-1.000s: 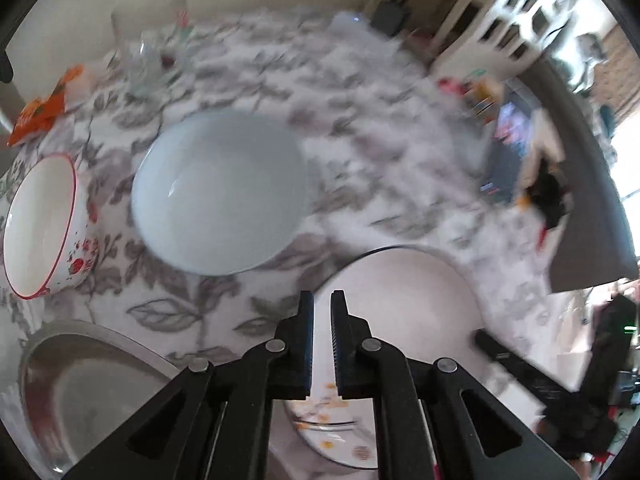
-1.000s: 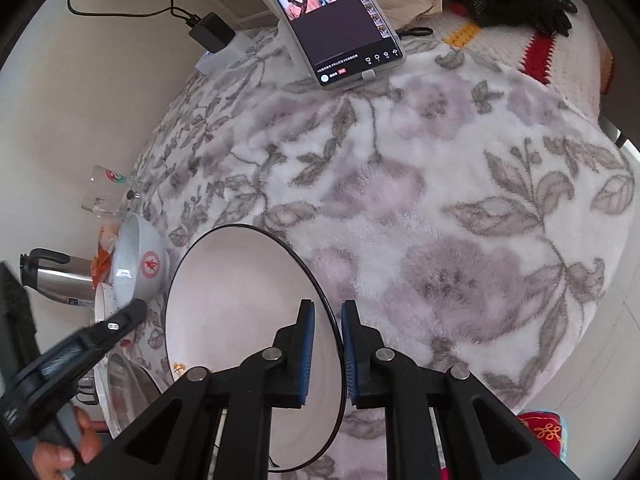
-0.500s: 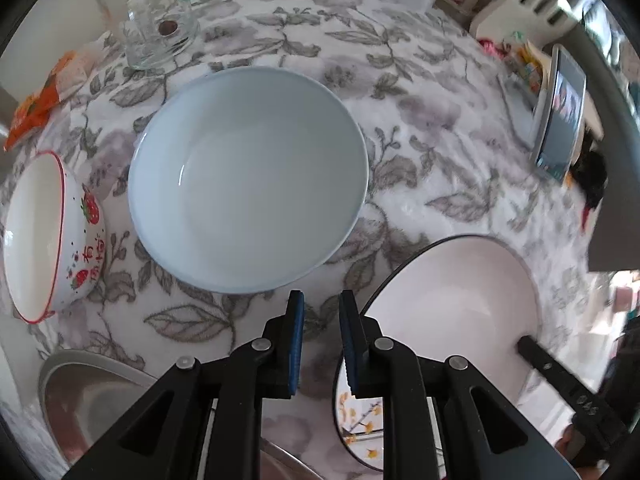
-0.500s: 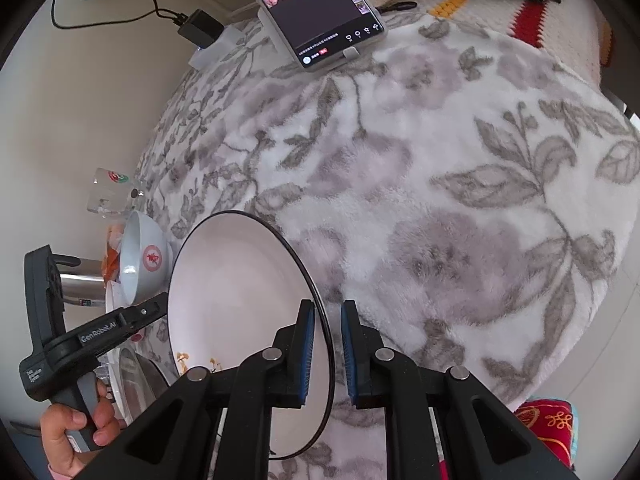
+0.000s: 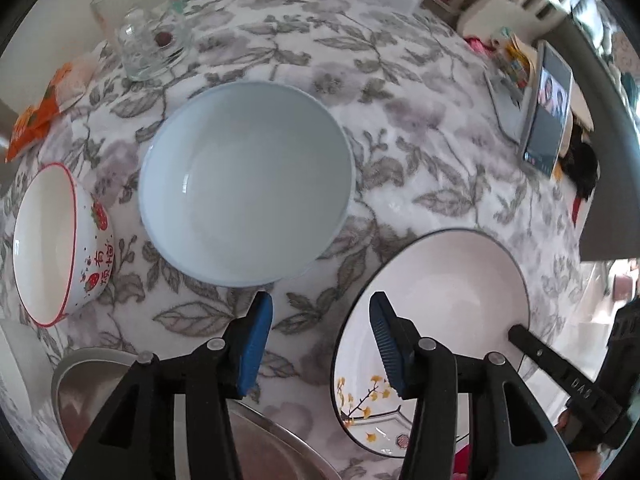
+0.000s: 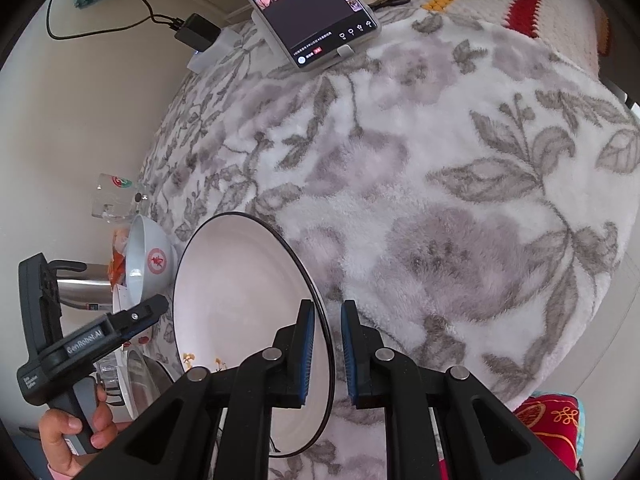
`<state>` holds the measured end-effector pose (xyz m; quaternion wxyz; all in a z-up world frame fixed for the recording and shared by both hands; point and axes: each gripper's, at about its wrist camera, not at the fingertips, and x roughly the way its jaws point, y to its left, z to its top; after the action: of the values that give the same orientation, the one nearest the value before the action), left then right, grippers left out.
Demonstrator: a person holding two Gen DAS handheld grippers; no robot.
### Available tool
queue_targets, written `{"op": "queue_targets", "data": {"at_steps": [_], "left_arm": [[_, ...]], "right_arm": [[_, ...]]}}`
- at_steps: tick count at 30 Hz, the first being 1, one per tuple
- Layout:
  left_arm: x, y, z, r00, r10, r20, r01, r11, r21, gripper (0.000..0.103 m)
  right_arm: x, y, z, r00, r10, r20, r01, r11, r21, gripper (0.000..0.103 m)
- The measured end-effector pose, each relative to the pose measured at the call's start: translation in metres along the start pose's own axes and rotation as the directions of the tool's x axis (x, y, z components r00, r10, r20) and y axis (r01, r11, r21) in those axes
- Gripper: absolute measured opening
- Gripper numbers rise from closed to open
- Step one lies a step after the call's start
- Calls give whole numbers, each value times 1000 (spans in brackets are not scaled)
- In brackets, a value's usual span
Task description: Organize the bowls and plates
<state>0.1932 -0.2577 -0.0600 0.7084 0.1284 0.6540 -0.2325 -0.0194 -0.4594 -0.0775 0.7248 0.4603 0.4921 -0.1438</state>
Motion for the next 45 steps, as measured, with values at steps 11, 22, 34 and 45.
{"op": "queue_targets", "data": {"at_steps": [11, 22, 34, 45], "left_arm": [[33, -31, -1, 993, 49, -111, -41, 997, 68, 48], [22, -53, -8, 998, -16, -63, 20, 998, 60, 37], [-32, -61, -33, 996, -67, 67, 64, 997, 43, 37], [-81, -17, -66, 964, -135, 229, 158, 984, -83, 37]], "right_arm": [[5, 2, -16, 999, 4, -49, -6, 999, -33, 15], [1, 9, -13, 1000, -25, -7, 24, 996, -83, 15], [-18, 21, -8, 997, -26, 79, 38, 988, -150, 15], [-37, 63, -21, 992, 52, 115, -21, 966, -258, 15]]}}
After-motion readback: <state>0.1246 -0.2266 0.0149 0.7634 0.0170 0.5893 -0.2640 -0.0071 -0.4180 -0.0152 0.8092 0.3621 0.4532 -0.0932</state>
